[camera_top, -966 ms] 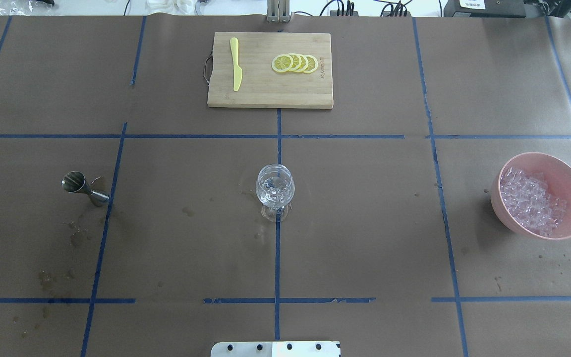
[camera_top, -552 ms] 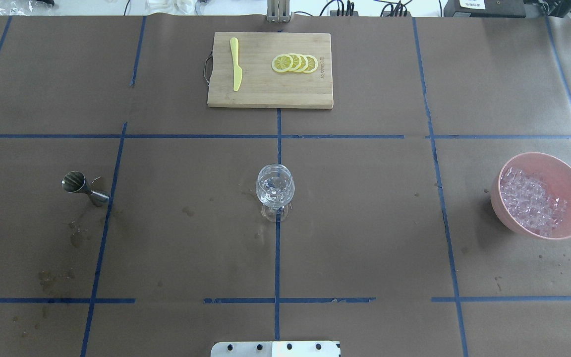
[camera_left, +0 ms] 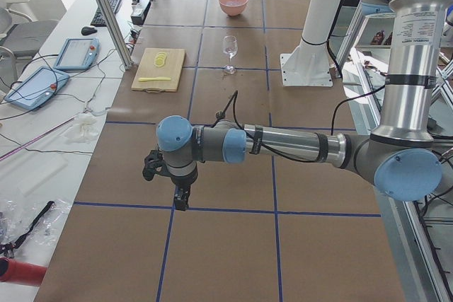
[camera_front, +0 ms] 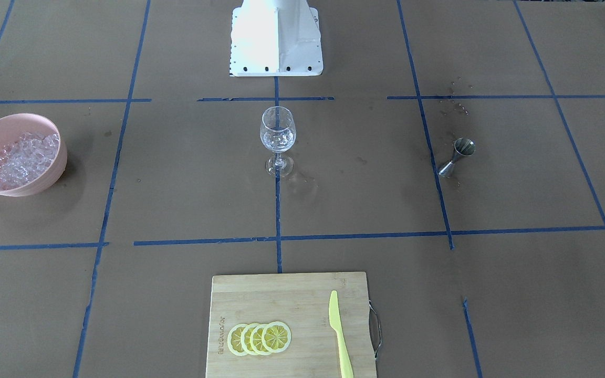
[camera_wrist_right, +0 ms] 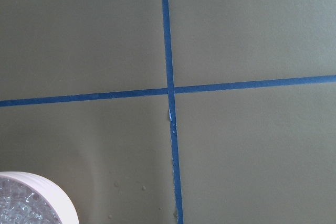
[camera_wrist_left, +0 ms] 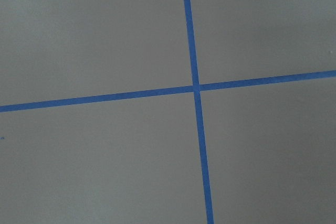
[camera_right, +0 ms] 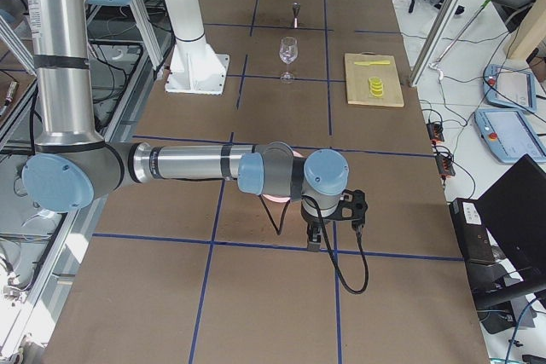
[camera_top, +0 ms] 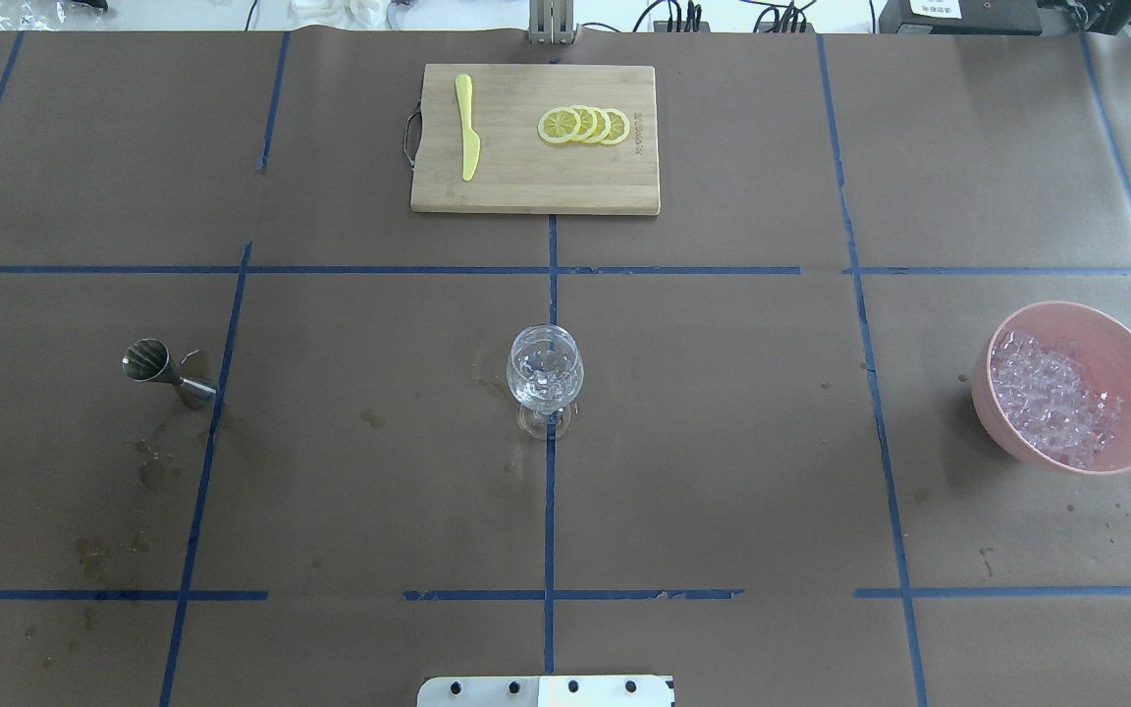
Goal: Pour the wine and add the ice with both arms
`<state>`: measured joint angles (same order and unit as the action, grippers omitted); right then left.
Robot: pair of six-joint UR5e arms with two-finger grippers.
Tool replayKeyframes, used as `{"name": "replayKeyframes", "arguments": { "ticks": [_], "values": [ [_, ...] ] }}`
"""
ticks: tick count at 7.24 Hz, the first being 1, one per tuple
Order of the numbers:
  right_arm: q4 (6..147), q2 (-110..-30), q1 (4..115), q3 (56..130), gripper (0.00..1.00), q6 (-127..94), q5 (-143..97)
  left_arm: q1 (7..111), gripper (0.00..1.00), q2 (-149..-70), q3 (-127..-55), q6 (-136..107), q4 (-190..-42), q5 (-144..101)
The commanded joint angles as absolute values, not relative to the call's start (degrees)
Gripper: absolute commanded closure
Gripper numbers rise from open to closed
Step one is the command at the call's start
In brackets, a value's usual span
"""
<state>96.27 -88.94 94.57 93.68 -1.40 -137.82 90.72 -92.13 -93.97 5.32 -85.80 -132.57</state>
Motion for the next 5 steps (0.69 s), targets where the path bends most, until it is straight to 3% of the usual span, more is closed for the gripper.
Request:
{"name": "replayKeyframes", "arguments": {
  "ticks": [1,5],
  "values": [
    [96.07,-89.04,94.31,94.13,0.0,-2.99,-137.46,90.7,0.0,-92.2,-93.87,5.27,-85.78,-132.63],
    [96.06,-88.59,93.69,94.04,0.0,-2.99,-136.05,90.62,0.0,-92.28,-93.96,5.1,-85.87,-132.63]
  ]
}}
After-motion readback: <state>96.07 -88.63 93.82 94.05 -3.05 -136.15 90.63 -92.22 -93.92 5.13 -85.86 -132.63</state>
